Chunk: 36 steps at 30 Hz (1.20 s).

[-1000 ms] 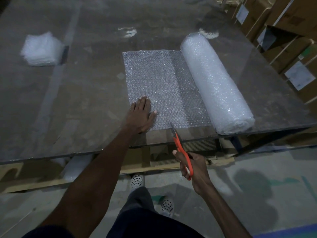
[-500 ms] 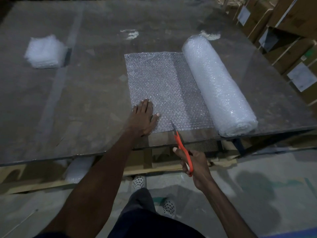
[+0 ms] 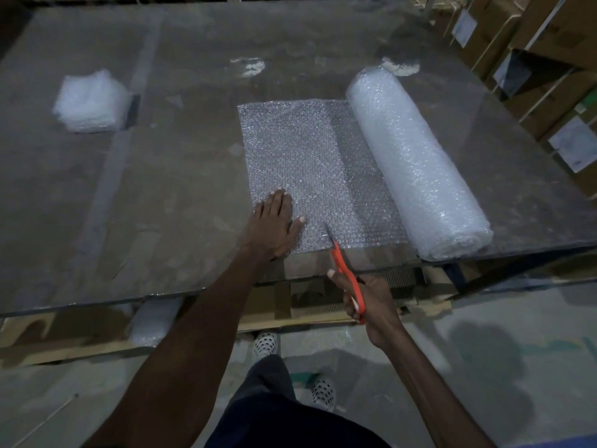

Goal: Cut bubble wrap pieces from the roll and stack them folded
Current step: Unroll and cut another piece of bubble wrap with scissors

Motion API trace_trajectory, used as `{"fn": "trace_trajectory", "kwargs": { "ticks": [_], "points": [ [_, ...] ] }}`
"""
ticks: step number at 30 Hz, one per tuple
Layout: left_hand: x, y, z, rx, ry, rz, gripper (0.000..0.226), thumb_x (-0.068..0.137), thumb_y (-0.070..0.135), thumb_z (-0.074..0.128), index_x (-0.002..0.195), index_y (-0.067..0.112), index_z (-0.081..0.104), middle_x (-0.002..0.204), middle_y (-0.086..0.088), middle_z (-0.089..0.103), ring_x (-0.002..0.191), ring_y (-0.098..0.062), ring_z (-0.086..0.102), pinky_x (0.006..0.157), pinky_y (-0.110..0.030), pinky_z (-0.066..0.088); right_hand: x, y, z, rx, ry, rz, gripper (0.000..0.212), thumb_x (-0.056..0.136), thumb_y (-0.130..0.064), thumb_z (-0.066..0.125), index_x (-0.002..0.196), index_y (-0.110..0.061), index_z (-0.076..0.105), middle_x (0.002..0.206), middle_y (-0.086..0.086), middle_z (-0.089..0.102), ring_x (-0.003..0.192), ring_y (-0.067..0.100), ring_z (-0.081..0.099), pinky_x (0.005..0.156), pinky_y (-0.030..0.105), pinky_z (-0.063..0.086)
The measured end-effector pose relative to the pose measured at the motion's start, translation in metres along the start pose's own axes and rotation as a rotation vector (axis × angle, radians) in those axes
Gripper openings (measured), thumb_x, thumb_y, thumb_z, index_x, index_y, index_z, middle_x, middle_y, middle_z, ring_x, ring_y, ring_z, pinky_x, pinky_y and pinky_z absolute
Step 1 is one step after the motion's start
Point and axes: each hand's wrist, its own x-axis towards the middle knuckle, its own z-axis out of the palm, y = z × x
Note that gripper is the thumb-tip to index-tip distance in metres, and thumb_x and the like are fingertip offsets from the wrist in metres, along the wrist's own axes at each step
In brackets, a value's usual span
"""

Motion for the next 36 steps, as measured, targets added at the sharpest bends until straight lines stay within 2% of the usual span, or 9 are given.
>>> {"fn": "trace_trajectory", "kwargs": {
  "ticks": [3,7,19,22,24,27,29,31,36],
  "points": [
    [0.001,0.000,0.000,0.003,-0.015,-0.004,0.071,0.106,0.053,0.017,0.159,0.006,0.009,0.167,-0.014,0.003,0.154,-0.028,0.000,0.125,-0.047,0.004,0.000,0.002,0.000,0.010,-0.004,-0.015,0.029,0.082,-0.024,0.083,0.071,-0.010,0.061,0.049,0.001,0.048,0.038,0.010,0.041,0.038,0.020,0.033],
    [-0.001,0.000,-0.002,0.003,-0.016,-0.001,0.072,0.106,0.053,0.017,0.159,0.006,0.008,0.167,-0.014,0.002,0.154,-0.027,-0.002,0.125,-0.046,0.003,0.002,-0.001,0.003,-0.006,0.032,0.007,0.032,0.081,-0.030,0.085,0.088,-0.002,0.071,0.056,0.007,0.053,0.040,0.011,0.044,0.038,0.020,0.034],
    [-0.003,0.003,-0.004,-0.029,-0.030,-0.013,0.072,0.106,0.053,0.019,0.159,0.006,0.007,0.167,-0.013,0.000,0.154,-0.025,-0.004,0.125,-0.045,0.001,0.019,-0.006,0.008,-0.064,0.050,0.017,0.031,0.079,-0.034,0.087,0.082,-0.009,0.070,0.052,0.002,0.054,0.036,0.010,0.043,0.039,0.019,0.031],
    [-0.003,0.003,-0.004,-0.027,-0.021,-0.013,0.072,0.106,0.053,0.020,0.159,0.006,0.008,0.167,-0.013,0.001,0.154,-0.026,-0.003,0.125,-0.045,0.001,0.019,-0.004,0.007,-0.045,0.060,0.015,0.038,0.079,-0.032,0.087,0.095,0.000,0.073,0.053,0.003,0.053,0.037,0.011,0.043,0.038,0.019,0.032],
    [-0.004,0.003,-0.005,-0.023,-0.023,-0.017,0.072,0.106,0.053,0.020,0.159,0.006,0.008,0.167,-0.014,0.002,0.154,-0.026,-0.002,0.125,-0.045,0.001,0.020,-0.006,0.008,-0.040,0.064,0.010,0.040,0.080,-0.032,0.086,0.100,-0.001,0.074,0.054,0.004,0.054,0.038,0.011,0.043,0.038,0.018,0.032],
    [-0.005,0.002,-0.005,-0.020,-0.027,-0.019,0.072,0.106,0.053,0.019,0.159,0.006,0.007,0.167,-0.014,0.001,0.154,-0.026,-0.003,0.125,-0.045,0.001,0.021,-0.015,0.011,-0.043,0.060,0.011,0.028,0.079,-0.035,0.086,0.093,-0.012,0.078,0.054,0.005,0.055,0.038,0.012,0.044,0.038,0.018,0.031],
    [-0.005,0.002,-0.005,-0.019,-0.026,-0.017,0.072,0.105,0.053,0.018,0.159,0.006,0.007,0.167,-0.014,0.001,0.154,-0.026,-0.003,0.125,-0.045,0.000,0.021,-0.021,0.013,-0.041,0.057,0.014,0.022,0.079,-0.034,0.086,0.080,-0.014,0.075,0.054,0.005,0.055,0.039,0.012,0.043,0.038,0.018,0.031],
    [-0.006,0.002,-0.004,-0.021,-0.037,-0.018,0.072,0.105,0.053,0.017,0.159,0.006,0.005,0.167,-0.014,-0.001,0.154,-0.026,-0.005,0.125,-0.045,0.000,0.023,-0.025,0.014,-0.053,0.060,0.018,0.023,0.080,-0.033,0.086,0.076,-0.015,0.073,0.055,0.005,0.056,0.040,0.012,0.044,0.038,0.019,0.031],
    [-0.006,0.002,-0.004,-0.016,-0.030,-0.021,0.073,0.105,0.053,0.018,0.159,0.006,0.006,0.167,-0.014,0.001,0.154,-0.027,-0.003,0.125,-0.045,0.000,0.024,-0.024,0.016,-0.049,0.060,0.018,0.027,0.081,-0.029,0.086,0.094,-0.007,0.076,0.053,0.003,0.053,0.038,0.008,0.042,0.035,0.017,0.032]
  ]
}}
